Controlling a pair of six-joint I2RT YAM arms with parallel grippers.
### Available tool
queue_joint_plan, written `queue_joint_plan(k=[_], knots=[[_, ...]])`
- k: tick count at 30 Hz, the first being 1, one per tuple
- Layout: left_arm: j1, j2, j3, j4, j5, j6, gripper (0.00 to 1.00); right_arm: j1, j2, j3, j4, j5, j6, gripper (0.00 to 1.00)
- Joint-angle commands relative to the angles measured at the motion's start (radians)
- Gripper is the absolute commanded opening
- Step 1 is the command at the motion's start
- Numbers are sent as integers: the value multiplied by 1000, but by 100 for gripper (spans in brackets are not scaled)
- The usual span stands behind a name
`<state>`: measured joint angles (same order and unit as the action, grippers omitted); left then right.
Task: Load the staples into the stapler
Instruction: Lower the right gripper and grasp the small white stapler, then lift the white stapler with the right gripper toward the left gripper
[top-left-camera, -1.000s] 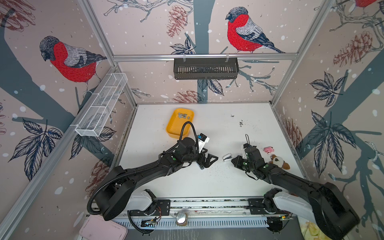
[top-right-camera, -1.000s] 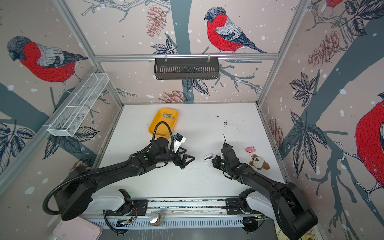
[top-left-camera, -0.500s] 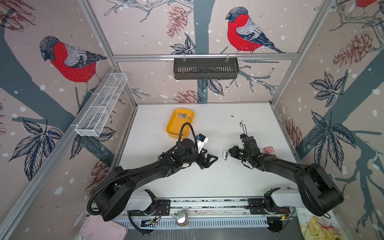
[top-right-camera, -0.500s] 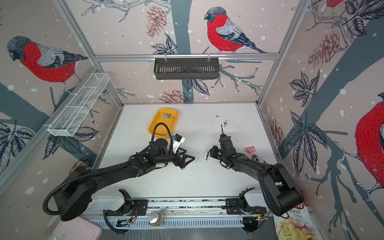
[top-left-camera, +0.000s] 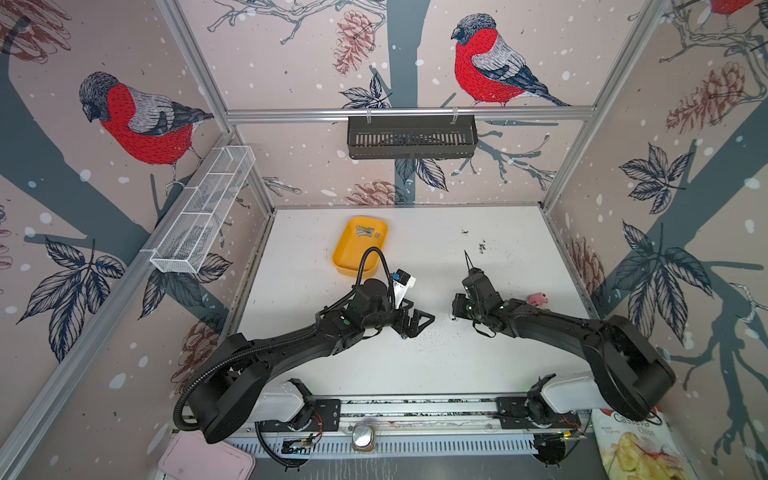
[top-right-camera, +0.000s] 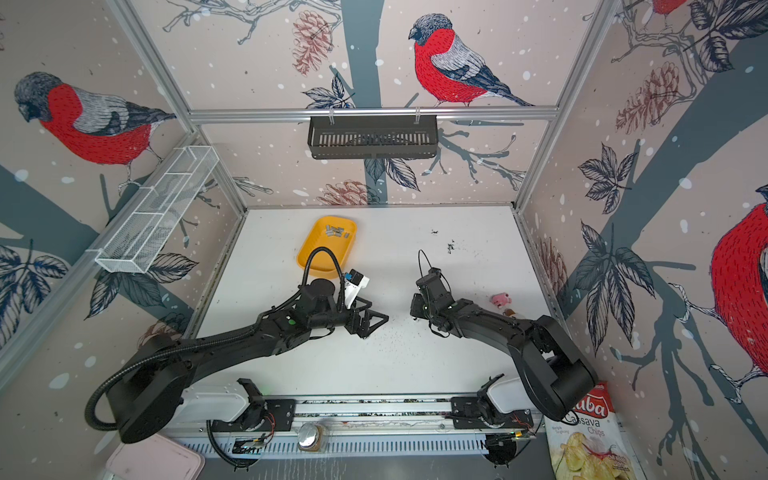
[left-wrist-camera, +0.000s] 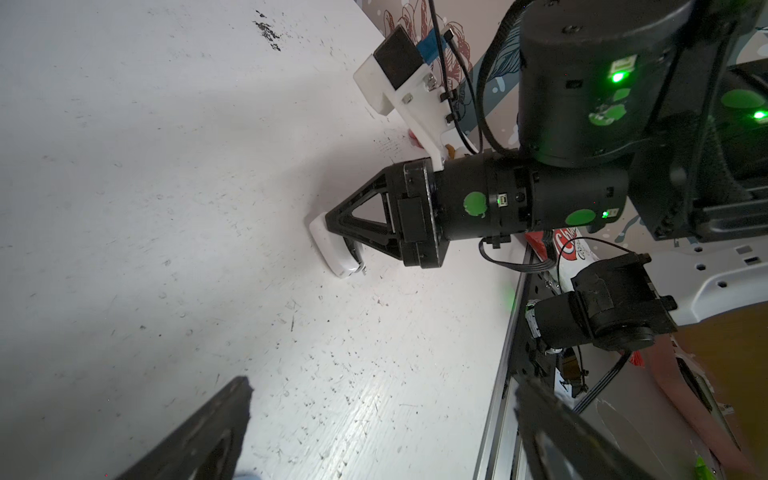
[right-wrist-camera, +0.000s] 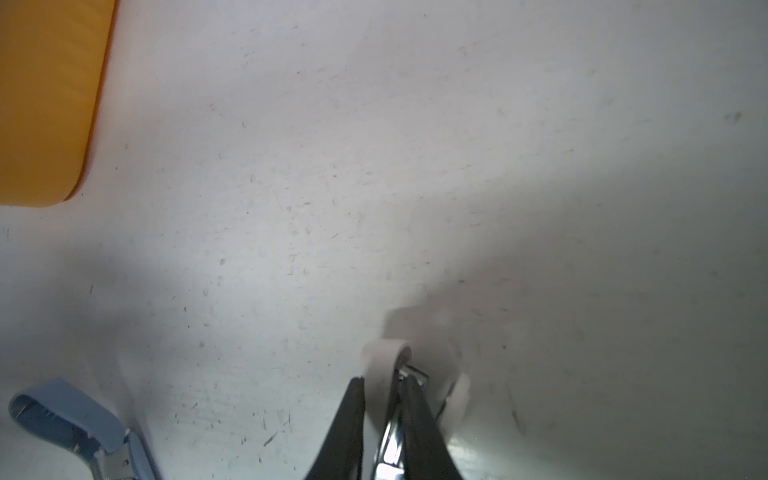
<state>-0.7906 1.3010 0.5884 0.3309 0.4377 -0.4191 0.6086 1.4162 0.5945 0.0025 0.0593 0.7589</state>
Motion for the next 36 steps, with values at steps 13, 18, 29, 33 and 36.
queue_joint_plan(k=[13,18,29,33,36], knots=[[-4,-15,-22,35,-23,7,99,8,-108,-11,-100,149,-25,18],[-4,-5,-16,30,-43,-16,99,-25,-86,-16,-95,95,-44,19],[-3,11,-18,43,-47,-44,99,-10,-12,-7,-44,63,-50,19],[-4,15,-16,52,-45,-62,99,-8,1,-7,-49,76,-56,18],[-4,25,-10,63,-31,-87,99,0,10,-1,-57,100,-56,15]])
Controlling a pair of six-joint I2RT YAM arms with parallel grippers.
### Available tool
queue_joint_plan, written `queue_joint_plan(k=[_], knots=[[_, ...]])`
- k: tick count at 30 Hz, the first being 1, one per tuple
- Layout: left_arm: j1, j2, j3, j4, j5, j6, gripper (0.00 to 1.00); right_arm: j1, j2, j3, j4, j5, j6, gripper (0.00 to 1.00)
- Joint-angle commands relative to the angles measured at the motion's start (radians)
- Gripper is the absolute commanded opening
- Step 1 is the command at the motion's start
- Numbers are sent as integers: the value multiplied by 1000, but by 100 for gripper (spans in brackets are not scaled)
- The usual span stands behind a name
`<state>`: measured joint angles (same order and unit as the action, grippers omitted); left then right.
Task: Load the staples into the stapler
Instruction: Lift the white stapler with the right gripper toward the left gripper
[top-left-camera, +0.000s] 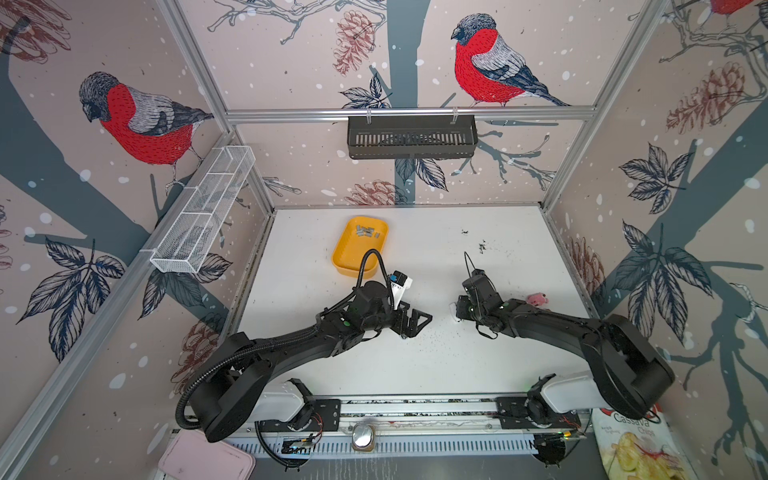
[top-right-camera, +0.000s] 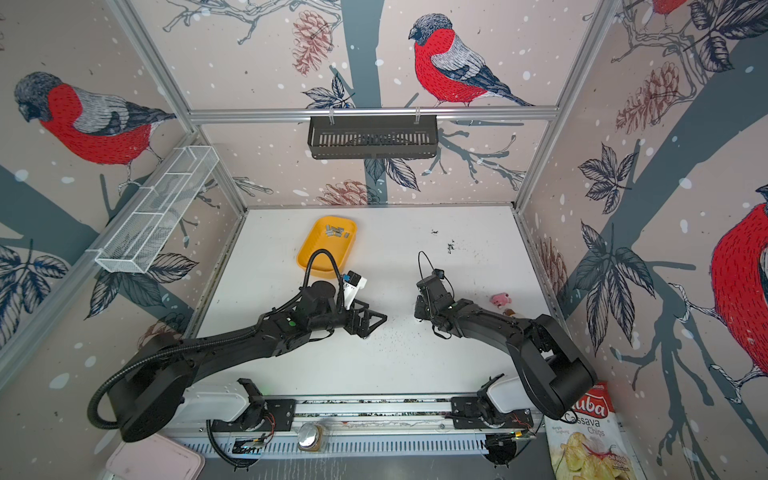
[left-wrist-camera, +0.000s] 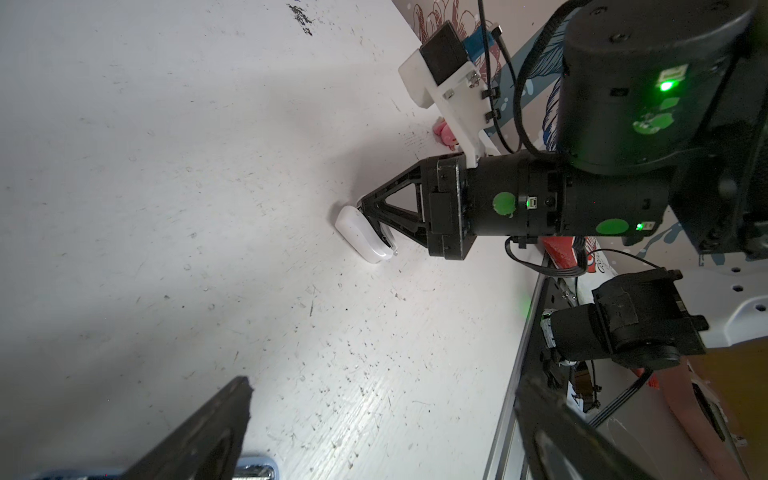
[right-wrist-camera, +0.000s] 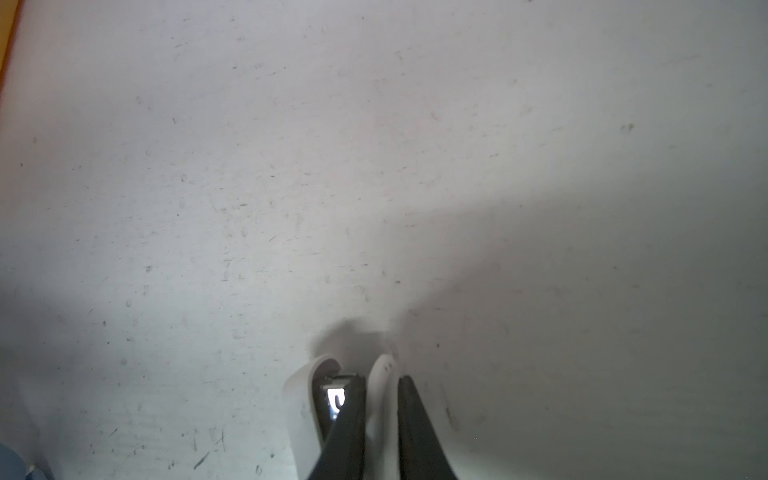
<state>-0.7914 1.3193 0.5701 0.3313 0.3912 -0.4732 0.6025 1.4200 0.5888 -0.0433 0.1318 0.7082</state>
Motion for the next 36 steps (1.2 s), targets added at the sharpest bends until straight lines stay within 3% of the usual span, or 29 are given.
queue_joint_plan(k=[1,14,23,36], knots=[[-3,10,9,74,23,-46,99,10,7,6,-13,36,-6,13],[-3,36,32,195,63,-225,87,83,-205,-33,76,114,-29,6],[-3,117,41,361,64,-387,75,103,-367,-70,175,20,-38,5],[-4,227,121,421,84,-436,69,107,-446,-104,230,-84,-57,5]])
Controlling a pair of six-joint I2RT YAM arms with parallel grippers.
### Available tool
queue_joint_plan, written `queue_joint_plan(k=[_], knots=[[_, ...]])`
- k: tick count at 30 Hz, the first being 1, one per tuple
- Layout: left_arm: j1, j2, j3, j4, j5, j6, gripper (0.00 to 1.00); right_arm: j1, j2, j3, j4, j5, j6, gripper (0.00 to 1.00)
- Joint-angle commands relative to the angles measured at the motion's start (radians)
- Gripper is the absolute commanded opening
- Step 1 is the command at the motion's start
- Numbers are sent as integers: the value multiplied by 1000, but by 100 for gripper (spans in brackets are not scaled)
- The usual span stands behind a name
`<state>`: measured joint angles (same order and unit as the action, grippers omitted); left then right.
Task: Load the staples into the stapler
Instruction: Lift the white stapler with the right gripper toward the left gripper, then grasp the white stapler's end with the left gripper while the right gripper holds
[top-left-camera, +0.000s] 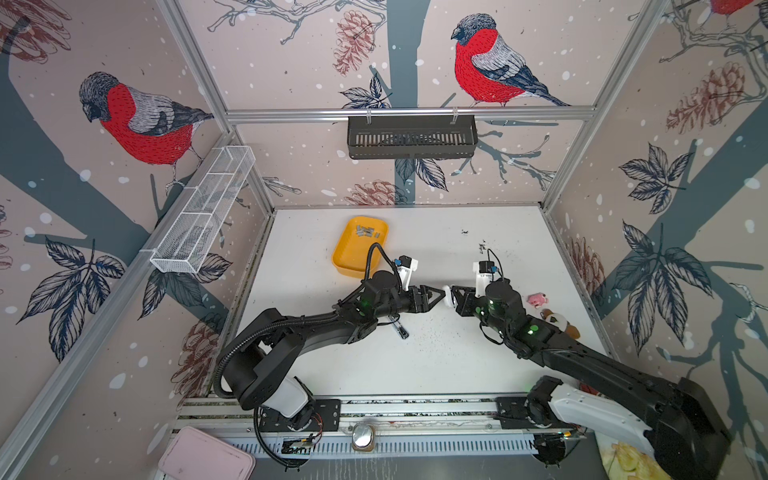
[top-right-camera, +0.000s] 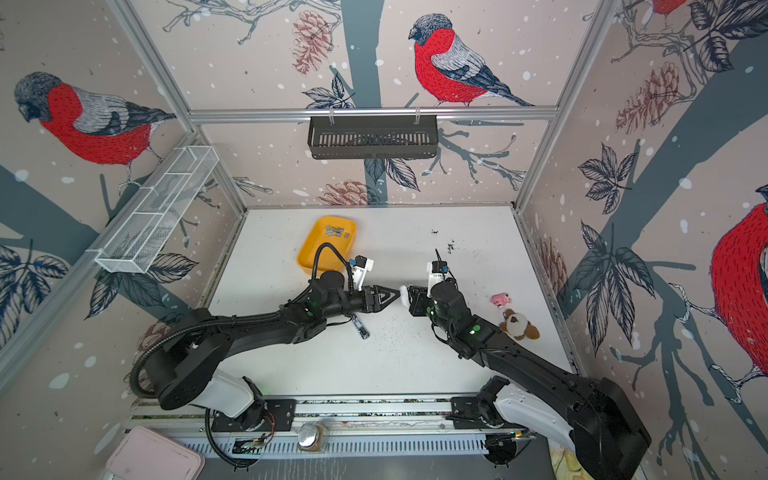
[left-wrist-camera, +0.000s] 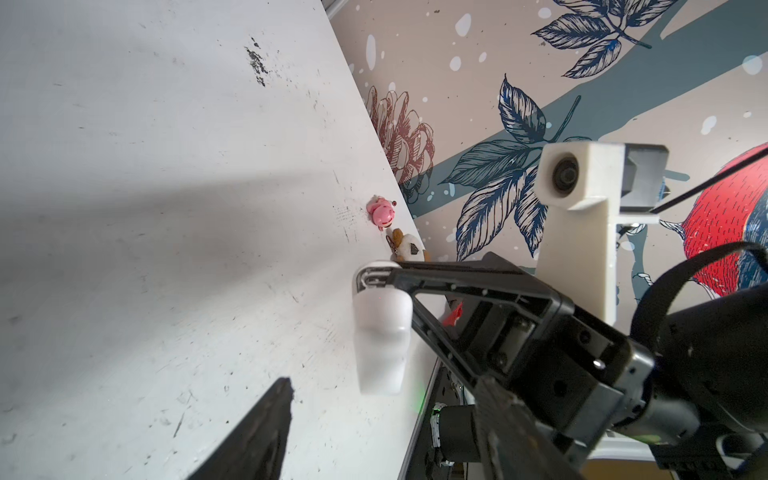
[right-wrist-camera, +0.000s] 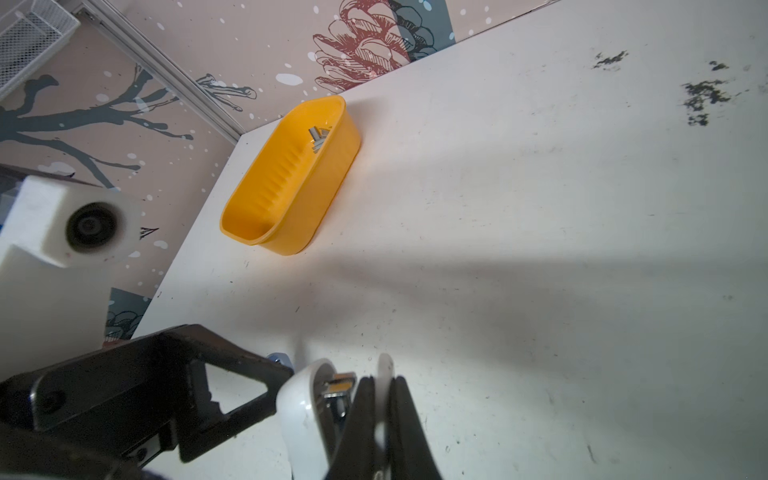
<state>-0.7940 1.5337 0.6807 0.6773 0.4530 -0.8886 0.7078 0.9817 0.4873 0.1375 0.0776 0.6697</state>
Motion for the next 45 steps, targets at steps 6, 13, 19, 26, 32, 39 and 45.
queue_joint_plan(k=[6,13,19,26,32,39,45], knots=[[-6,46,49,52,36,3,63,11,-5,-3,62,-44,-21,5],[-10,58,59,34,34,14,53,21,4,-5,73,-38,-14,4],[-20,64,59,18,23,32,46,25,9,-4,75,-33,-3,4],[-30,43,59,-31,-18,72,26,25,27,4,33,28,51,4],[-40,3,53,-68,-52,119,17,18,39,-28,27,70,174,4],[-45,-20,49,-109,-73,156,16,-26,43,-68,72,5,267,19],[-45,-57,49,-178,-106,205,13,-104,-18,-94,44,-57,290,33]])
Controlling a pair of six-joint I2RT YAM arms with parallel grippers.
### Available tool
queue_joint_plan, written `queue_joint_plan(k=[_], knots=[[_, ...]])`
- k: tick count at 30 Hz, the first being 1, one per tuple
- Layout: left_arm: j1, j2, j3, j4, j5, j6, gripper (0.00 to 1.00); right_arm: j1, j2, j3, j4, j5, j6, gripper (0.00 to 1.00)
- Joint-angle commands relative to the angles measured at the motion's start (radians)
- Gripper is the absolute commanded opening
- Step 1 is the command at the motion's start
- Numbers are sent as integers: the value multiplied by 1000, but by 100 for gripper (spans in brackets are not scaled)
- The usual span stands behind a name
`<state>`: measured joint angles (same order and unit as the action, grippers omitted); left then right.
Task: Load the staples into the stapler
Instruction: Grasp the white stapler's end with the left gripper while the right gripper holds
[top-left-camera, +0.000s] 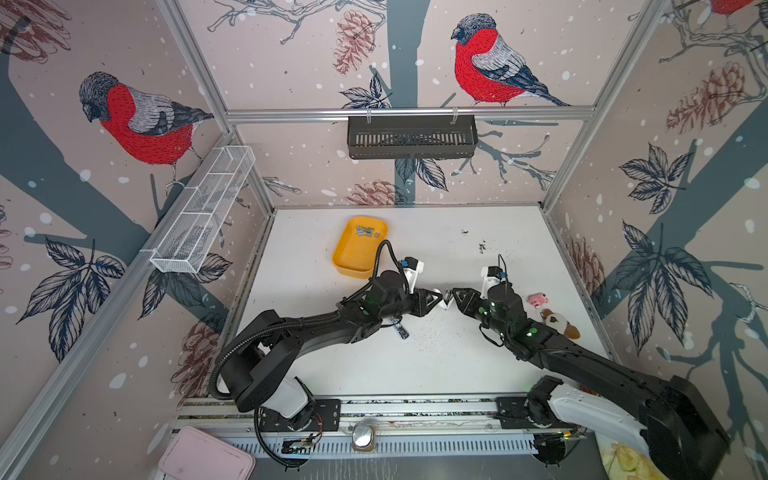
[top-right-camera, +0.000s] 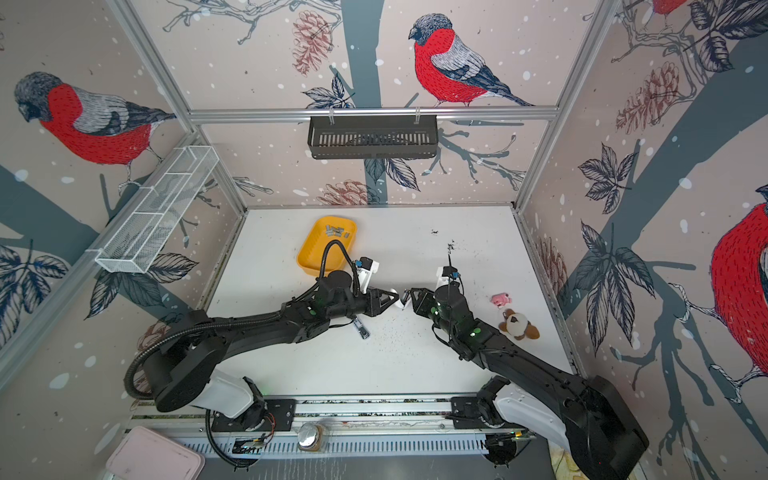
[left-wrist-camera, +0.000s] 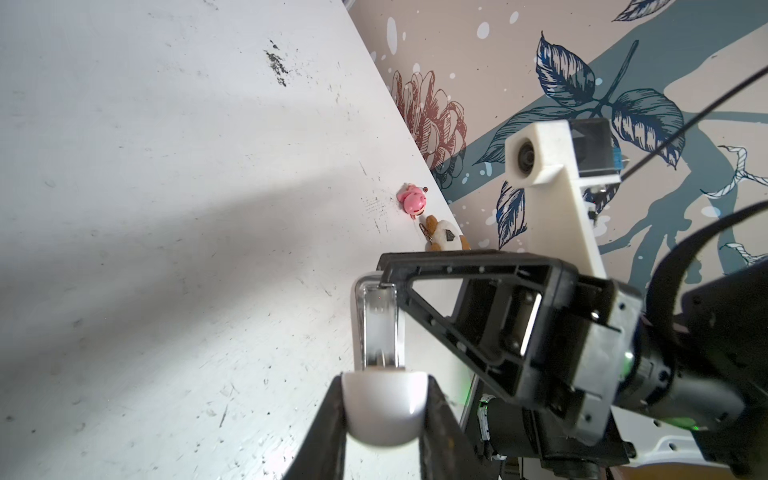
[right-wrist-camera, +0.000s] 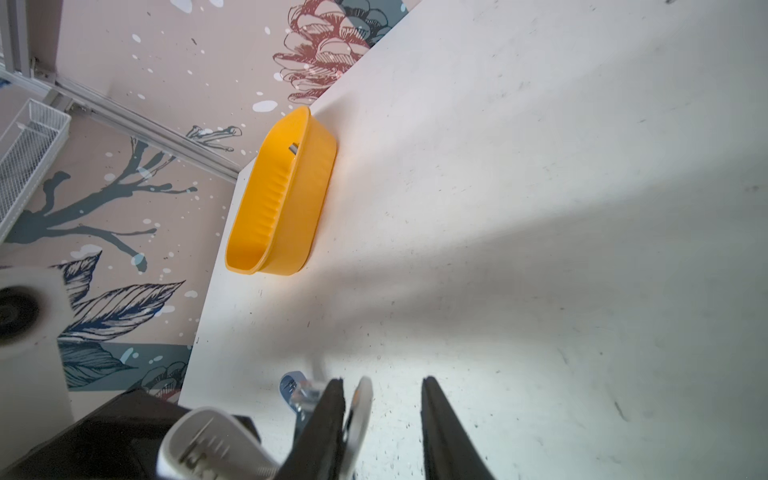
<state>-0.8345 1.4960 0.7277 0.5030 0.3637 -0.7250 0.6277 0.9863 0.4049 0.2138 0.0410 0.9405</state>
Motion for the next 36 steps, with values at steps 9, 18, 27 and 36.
queue_joint_plan(k=[9,18,27,36], knots=[[-2,-48,51,-177,35,185,12,-172,-167,-24,-78,-218,-172,39],[21,-81,69,-282,118,321,12,-152,-193,24,-96,-475,-289,58],[26,-95,73,-288,116,338,12,20,-103,66,-71,-353,-300,61],[25,-113,55,-281,112,341,12,32,-65,69,-53,-262,-266,50]])
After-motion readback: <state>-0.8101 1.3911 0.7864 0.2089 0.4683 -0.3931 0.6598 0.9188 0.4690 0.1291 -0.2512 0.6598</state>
